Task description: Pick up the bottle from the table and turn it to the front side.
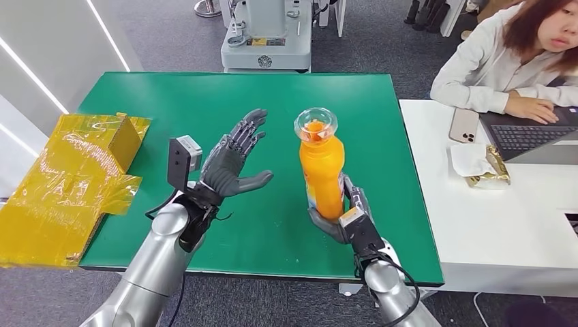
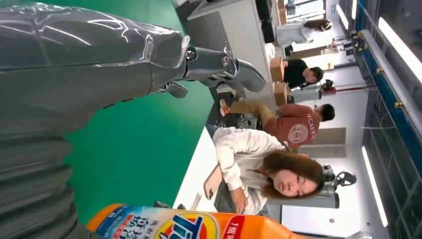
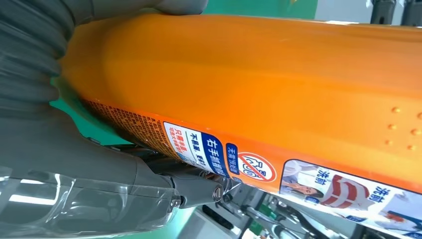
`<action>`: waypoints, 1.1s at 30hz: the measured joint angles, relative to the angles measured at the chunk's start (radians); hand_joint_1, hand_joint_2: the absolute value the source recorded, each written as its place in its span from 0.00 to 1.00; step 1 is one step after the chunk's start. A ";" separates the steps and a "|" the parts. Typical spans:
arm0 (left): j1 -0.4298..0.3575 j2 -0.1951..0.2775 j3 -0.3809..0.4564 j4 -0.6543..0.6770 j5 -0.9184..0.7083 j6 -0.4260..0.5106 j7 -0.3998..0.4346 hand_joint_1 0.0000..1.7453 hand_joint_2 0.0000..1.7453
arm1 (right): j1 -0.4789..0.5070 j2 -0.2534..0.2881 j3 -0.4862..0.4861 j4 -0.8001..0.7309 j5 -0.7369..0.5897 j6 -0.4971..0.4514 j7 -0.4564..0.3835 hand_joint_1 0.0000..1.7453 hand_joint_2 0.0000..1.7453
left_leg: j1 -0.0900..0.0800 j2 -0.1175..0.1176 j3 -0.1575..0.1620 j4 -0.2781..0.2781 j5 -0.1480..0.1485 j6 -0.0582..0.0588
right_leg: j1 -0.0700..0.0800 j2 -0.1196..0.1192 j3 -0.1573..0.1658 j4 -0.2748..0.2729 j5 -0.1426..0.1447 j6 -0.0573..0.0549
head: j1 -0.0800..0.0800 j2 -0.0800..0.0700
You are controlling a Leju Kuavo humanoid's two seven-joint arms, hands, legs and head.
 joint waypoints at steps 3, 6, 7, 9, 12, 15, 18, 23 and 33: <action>-0.041 0.000 -0.008 0.032 0.028 -0.020 0.020 0.00 1.00 | -0.057 0.011 0.000 0.053 0.002 0.006 0.003 1.00 1.00 | 0.000 0.000 0.000 0.000 0.000 0.000 | 0.000 0.000 0.000 0.000 0.000 0.000 | 0.000 0.000; -0.076 0.001 -0.014 0.065 0.046 -0.033 0.029 0.00 1.00 | -0.108 0.024 0.001 0.105 0.001 0.008 0.005 1.00 1.00 | 0.000 0.000 0.000 0.000 0.000 0.000 | 0.000 0.000 0.000 0.000 0.000 0.000 | 0.000 0.000; -0.083 0.001 -0.014 0.073 0.050 -0.036 0.030 0.00 1.00 | -0.119 0.028 0.001 0.118 0.001 0.008 0.004 1.00 1.00 | 0.000 0.000 0.000 0.000 0.000 0.000 | 0.000 0.000 0.000 0.000 0.000 0.000 | 0.000 0.000; -0.093 0.003 -0.014 0.088 0.054 -0.039 0.033 0.00 1.00 | -0.132 0.035 0.002 0.139 0.000 0.008 0.003 1.00 1.00 | 0.000 0.000 0.000 0.000 0.000 0.000 | 0.000 0.000 0.000 0.000 0.000 0.000 | 0.000 0.000; -0.102 0.005 -0.015 0.107 0.057 -0.038 0.037 0.00 1.00 | -0.146 0.046 0.003 0.163 0.000 0.009 0.002 1.00 1.00 | 0.000 0.000 0.000 0.000 0.000 0.000 | 0.000 0.000 0.000 0.000 0.000 0.000 | 0.000 0.000; -0.104 0.005 -0.019 0.119 0.050 -0.025 0.033 0.00 1.00 | -0.166 0.059 0.006 0.194 -0.001 0.009 0.002 1.00 1.00 | 0.000 0.000 0.000 0.000 0.000 0.000 | 0.000 0.000 -0.001 0.000 0.000 0.000 | 0.000 0.000; -0.105 0.004 -0.027 0.124 0.010 0.030 0.010 0.00 1.00 | -0.189 0.077 0.008 0.233 -0.009 0.006 0.001 1.00 1.00 | 0.000 0.000 0.000 0.000 0.000 0.000 | 0.000 0.000 0.000 0.000 0.000 0.000 | 0.000 0.000; -0.105 -0.006 -0.039 0.124 -0.054 0.107 -0.013 0.00 1.00 | -0.220 0.110 0.009 0.288 -0.015 0.004 0.007 1.00 1.00 | 0.000 0.000 0.000 0.000 0.000 0.000 | 0.000 0.000 0.000 0.000 0.000 0.000 | 0.000 0.000; -0.105 -0.021 -0.053 0.124 -0.060 0.114 -0.014 0.00 1.00 | -0.263 0.172 0.014 0.369 0.000 0.020 0.016 1.00 1.00 | 0.000 0.000 0.000 0.000 0.000 0.000 | 0.000 0.000 -0.001 0.000 0.000 0.000 | 0.000 0.000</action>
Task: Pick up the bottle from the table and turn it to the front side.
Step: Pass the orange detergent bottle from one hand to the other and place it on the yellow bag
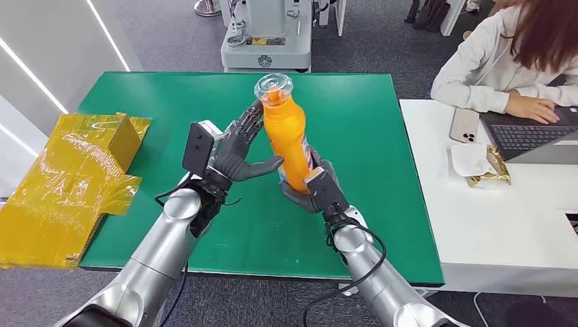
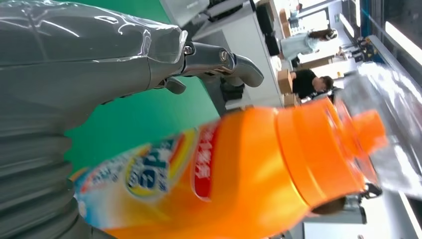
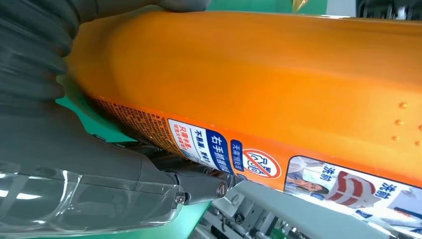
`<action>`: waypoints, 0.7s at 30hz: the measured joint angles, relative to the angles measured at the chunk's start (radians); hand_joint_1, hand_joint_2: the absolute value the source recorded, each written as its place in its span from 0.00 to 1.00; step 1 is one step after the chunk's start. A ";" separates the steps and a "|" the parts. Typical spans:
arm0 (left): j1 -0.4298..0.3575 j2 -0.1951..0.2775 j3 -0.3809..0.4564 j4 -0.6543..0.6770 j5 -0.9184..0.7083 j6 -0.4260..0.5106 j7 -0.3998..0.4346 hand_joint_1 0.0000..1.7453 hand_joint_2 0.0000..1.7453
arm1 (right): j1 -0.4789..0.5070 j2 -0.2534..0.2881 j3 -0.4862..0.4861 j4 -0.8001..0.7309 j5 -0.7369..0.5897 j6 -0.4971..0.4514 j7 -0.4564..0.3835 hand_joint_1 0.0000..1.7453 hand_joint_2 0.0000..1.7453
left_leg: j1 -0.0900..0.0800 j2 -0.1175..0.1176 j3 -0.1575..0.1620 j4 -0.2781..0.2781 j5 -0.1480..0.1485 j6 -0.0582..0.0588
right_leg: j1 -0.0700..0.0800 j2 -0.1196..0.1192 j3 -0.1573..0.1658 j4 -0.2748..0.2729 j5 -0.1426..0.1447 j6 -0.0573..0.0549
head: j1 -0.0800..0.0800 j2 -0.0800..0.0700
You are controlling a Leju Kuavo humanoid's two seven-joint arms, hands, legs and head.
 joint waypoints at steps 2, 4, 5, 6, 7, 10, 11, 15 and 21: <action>0.000 -0.001 0.000 0.000 0.021 -0.023 0.005 0.00 1.00 | -0.009 0.010 0.002 0.016 0.005 0.002 0.002 1.00 1.00 | 0.000 0.000 0.000 0.000 0.000 0.000 | 0.000 0.000 0.000 0.000 0.000 0.000 | 0.000 0.000; 0.000 -0.002 0.000 0.001 0.039 -0.039 0.011 0.00 1.00 | -0.019 0.018 0.004 0.032 0.006 0.004 0.004 1.00 1.00 | 0.000 0.000 0.000 0.000 0.000 0.000 | 0.000 0.000 0.000 0.000 0.000 0.000 | 0.000 0.000; 0.000 -0.003 0.000 0.002 0.045 -0.044 0.013 0.00 1.00 | -0.023 0.022 0.004 0.040 0.006 0.005 0.004 1.00 1.00 | 0.000 0.000 0.000 0.000 0.000 0.000 | 0.000 0.000 0.000 0.000 0.000 0.000 | 0.000 0.000; 0.000 -0.003 0.000 0.004 0.050 -0.048 0.015 0.00 1.00 | -0.027 0.025 0.004 0.047 0.006 0.005 0.004 1.00 1.00 | 0.000 0.000 0.000 0.000 0.000 0.000 | 0.000 0.000 0.000 0.000 0.000 0.000 | 0.000 0.000; 0.000 -0.004 0.000 0.005 0.053 -0.050 0.016 0.00 1.00 | -0.031 0.028 0.004 0.054 0.006 0.005 0.004 1.00 1.00 | 0.000 0.000 0.000 0.000 0.000 0.000 | 0.000 0.000 0.000 0.000 0.000 0.000 | 0.000 0.000; -0.001 -0.004 0.000 0.010 0.061 -0.057 0.021 0.00 1.00 | -0.037 0.033 0.004 0.070 0.009 0.007 0.003 1.00 1.00 | 0.000 0.000 0.000 0.000 0.000 0.000 | 0.000 0.000 0.000 0.000 0.000 0.000 | 0.000 0.000; -0.002 -0.004 0.000 0.012 0.067 -0.063 0.024 0.00 1.00 | -0.039 0.035 0.004 0.075 0.015 0.007 0.004 1.00 1.00 | 0.000 0.000 0.000 0.000 0.000 0.000 | 0.000 0.000 0.000 0.000 0.000 0.000 | 0.000 0.000; -0.012 -0.004 0.000 0.029 0.098 -0.097 0.047 0.00 1.00 | -0.046 0.039 0.014 0.100 0.053 -0.012 0.010 1.00 1.00 | 0.000 0.000 0.000 0.000 0.000 0.000 | 0.000 0.000 0.000 0.000 0.000 0.000 | 0.000 0.000; -0.029 -0.004 0.000 0.054 0.110 -0.117 0.064 0.00 1.00 | -0.049 0.041 0.029 0.127 0.077 -0.027 0.018 1.00 1.00 | 0.000 0.000 0.000 0.000 0.000 0.000 | 0.000 0.000 0.000 0.000 0.000 0.000 | 0.000 0.000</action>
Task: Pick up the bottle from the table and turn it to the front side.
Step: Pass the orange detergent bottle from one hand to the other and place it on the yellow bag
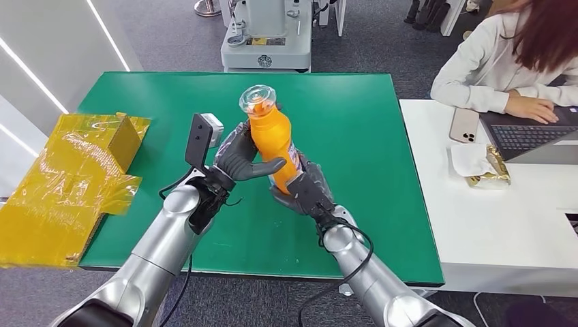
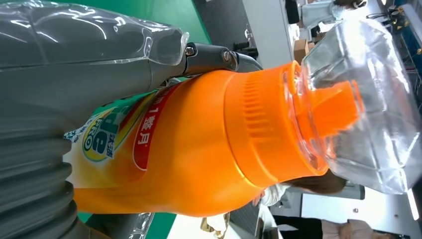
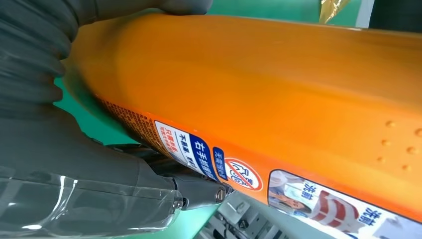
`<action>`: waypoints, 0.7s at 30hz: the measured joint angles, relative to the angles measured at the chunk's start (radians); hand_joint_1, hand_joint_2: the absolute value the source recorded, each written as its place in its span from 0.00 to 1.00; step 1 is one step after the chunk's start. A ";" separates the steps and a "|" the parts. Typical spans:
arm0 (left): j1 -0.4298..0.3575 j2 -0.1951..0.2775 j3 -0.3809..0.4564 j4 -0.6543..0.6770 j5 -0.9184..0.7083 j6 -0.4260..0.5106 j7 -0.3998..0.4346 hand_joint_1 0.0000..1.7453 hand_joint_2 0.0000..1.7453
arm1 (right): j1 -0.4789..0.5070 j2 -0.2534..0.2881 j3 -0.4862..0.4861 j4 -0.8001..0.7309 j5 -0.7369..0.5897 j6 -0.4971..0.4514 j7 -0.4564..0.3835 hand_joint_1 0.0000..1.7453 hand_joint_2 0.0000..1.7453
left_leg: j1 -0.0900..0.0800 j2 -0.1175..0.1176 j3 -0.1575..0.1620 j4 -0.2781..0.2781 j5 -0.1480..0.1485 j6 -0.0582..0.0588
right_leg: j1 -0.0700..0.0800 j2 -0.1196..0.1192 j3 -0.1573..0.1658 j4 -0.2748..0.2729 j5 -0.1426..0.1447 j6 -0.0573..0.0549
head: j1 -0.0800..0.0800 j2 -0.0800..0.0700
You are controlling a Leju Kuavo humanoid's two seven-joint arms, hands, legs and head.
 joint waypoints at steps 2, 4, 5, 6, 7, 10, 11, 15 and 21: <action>-0.003 0.000 0.000 0.006 0.000 -0.001 0.001 0.00 1.00 | -0.001 0.000 0.002 0.006 0.000 0.000 0.000 1.00 1.00 | 0.000 0.000 0.000 0.000 0.000 0.000 | 0.000 0.000 0.000 0.000 0.000 0.000 | 0.000 0.000; -0.007 0.000 0.000 0.012 0.001 -0.001 0.005 0.00 1.00 | -0.002 0.000 0.005 0.012 0.002 -0.002 0.001 1.00 1.00 | 0.000 0.000 0.000 0.000 0.000 0.000 | 0.000 0.000 0.000 0.000 0.000 0.000 | 0.000 0.000; -0.010 0.000 0.000 0.016 0.002 -0.001 0.008 0.00 1.00 | -0.003 0.000 0.006 0.014 0.007 -0.005 0.002 1.00 1.00 | 0.000 0.000 0.000 0.000 0.000 0.000 | 0.000 0.000 0.000 0.000 0.000 0.000 | 0.000 0.000; -0.014 0.000 0.000 0.020 0.004 -0.001 0.011 0.00 1.00 | -0.004 0.001 0.007 0.017 0.017 -0.010 0.004 1.00 1.00 | 0.000 0.000 0.000 0.000 0.000 0.000 | 0.000 0.000 0.000 0.000 0.000 0.000 | 0.000 0.000; -0.019 0.000 0.000 0.026 0.007 -0.001 0.015 0.00 1.00 | -0.006 0.001 0.010 0.021 0.029 -0.019 0.007 1.00 1.00 | 0.000 0.000 0.000 0.000 0.000 0.000 | 0.000 0.000 0.000 0.000 0.000 0.000 | 0.000 0.000; -0.034 0.000 0.000 0.045 0.016 -0.001 0.025 0.00 1.00 | -0.012 0.001 0.019 0.031 0.072 -0.046 0.016 1.00 1.00 | 0.000 0.000 0.000 0.000 0.000 0.000 | 0.000 0.000 0.000 0.000 0.000 0.000 | 0.000 0.000; -0.038 -0.001 0.000 0.051 0.019 -0.002 0.026 0.00 1.00 | -0.014 0.001 0.021 0.034 0.082 -0.052 0.018 1.00 1.00 | 0.000 0.000 0.000 0.000 0.000 0.000 | 0.000 0.000 0.000 0.000 0.000 0.000 | 0.000 0.000; -0.046 -0.003 0.000 0.065 0.028 -0.002 0.028 0.00 1.00 | -0.020 0.001 0.028 0.047 0.093 -0.057 0.019 1.00 1.00 | 0.000 0.000 0.000 0.000 0.000 0.000 | 0.000 0.000 0.000 0.000 0.000 0.000 | 0.000 0.000; -0.046 -0.002 0.000 0.072 0.031 -0.001 0.031 0.83 1.00 | -0.024 0.001 0.035 0.063 0.093 -0.066 0.018 1.00 1.00 | 0.000 0.000 0.000 0.000 0.000 0.000 | 0.000 0.000 0.000 0.000 0.000 0.000 | 0.000 0.000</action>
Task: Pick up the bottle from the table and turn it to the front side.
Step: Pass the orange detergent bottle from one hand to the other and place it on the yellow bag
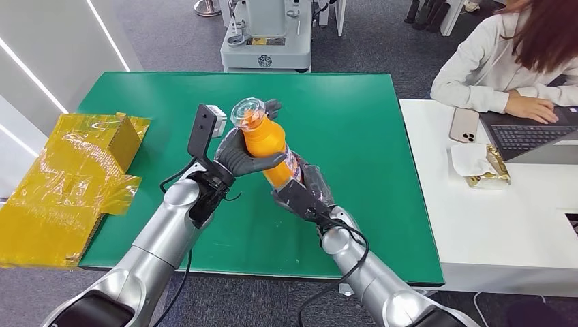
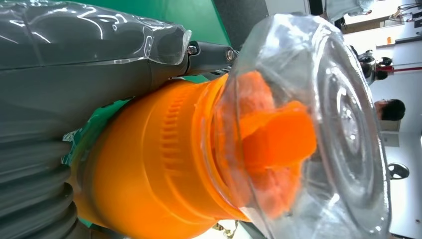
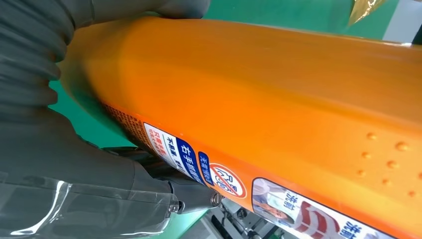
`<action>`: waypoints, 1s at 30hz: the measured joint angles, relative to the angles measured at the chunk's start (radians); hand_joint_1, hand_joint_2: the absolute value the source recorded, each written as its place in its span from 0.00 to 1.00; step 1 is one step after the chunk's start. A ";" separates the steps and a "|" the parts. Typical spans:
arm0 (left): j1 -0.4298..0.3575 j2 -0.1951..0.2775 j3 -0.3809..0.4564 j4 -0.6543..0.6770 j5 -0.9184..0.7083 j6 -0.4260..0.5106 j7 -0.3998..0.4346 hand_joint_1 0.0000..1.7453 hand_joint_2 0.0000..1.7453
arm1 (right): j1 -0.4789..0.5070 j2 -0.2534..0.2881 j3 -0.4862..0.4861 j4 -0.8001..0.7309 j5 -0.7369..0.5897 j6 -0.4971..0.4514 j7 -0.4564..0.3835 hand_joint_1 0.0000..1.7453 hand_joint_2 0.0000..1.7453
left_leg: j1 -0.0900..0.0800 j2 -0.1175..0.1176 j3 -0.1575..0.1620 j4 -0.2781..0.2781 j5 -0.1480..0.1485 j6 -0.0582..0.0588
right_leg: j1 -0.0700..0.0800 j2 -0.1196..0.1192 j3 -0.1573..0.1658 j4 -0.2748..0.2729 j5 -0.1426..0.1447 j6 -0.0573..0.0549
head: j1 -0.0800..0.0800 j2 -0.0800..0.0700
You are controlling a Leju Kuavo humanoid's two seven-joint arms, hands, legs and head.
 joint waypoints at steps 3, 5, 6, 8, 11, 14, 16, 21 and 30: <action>0.000 0.001 0.000 0.000 0.002 0.001 0.008 1.00 1.00 | -0.002 0.002 0.003 0.006 0.001 -0.006 0.002 1.00 1.00 | 0.000 0.000 0.000 0.000 0.000 0.000 | 0.000 0.000 0.000 0.000 0.000 0.000 | 0.000 0.000; 0.000 0.001 0.000 0.000 0.004 0.003 0.012 1.00 1.00 | -0.004 0.004 0.004 0.009 0.001 -0.009 0.004 1.00 1.00 | 0.000 0.000 0.000 0.000 0.000 0.000 | 0.000 0.000 0.000 0.000 0.000 0.000 | 0.000 0.000; 0.000 0.002 0.000 0.000 0.006 0.004 0.013 1.00 1.00 | -0.005 0.004 0.004 0.010 0.001 -0.010 0.004 1.00 1.00 | 0.000 0.000 0.000 0.000 0.000 0.000 | 0.000 0.000 0.000 0.000 0.000 0.000 | 0.000 0.000; 0.000 0.003 0.000 0.000 0.009 0.006 0.013 1.00 1.00 | -0.006 0.005 0.004 0.012 0.000 -0.013 0.003 1.00 1.00 | 0.000 0.000 0.000 0.000 0.000 0.000 | 0.000 0.000 0.000 0.000 0.000 0.000 | 0.000 0.000; 0.001 0.005 0.000 0.000 0.014 0.007 0.013 1.00 1.00 | -0.005 0.005 0.005 0.013 -0.001 -0.020 0.000 1.00 1.00 | 0.000 0.000 0.000 0.000 0.000 0.000 | 0.000 0.000 0.000 0.000 0.000 0.000 | 0.000 0.000; 0.000 0.006 0.000 0.000 0.016 0.007 0.013 1.00 1.00 | -0.005 0.005 0.006 0.013 -0.001 -0.022 -0.002 1.00 1.00 | 0.000 0.000 0.000 0.000 0.000 0.000 | 0.000 0.000 0.000 0.000 0.000 0.000 | 0.000 0.000; 0.000 0.006 0.000 0.000 0.017 0.008 0.013 1.00 1.00 | -0.003 0.005 0.007 0.013 -0.003 -0.024 -0.007 1.00 1.00 | 0.000 0.000 0.000 0.000 0.000 0.000 | 0.000 0.000 0.000 0.000 0.000 0.000 | 0.000 0.000; 0.001 0.005 0.000 -0.001 0.020 0.007 0.013 1.00 1.00 | 0.000 0.005 0.007 0.013 -0.018 -0.027 -0.020 1.00 1.00 | 0.000 0.000 0.000 0.000 0.000 0.000 | 0.000 0.000 0.000 0.000 0.000 0.000 | 0.000 0.000; 0.003 0.004 0.000 -0.001 0.015 0.011 0.002 1.00 1.00 | 0.008 0.005 0.006 0.004 -0.056 -0.018 -0.042 0.00 1.00 | 0.000 0.000 0.000 0.000 0.000 0.000 | 0.000 0.000 0.000 0.000 0.000 0.000 | 0.000 0.000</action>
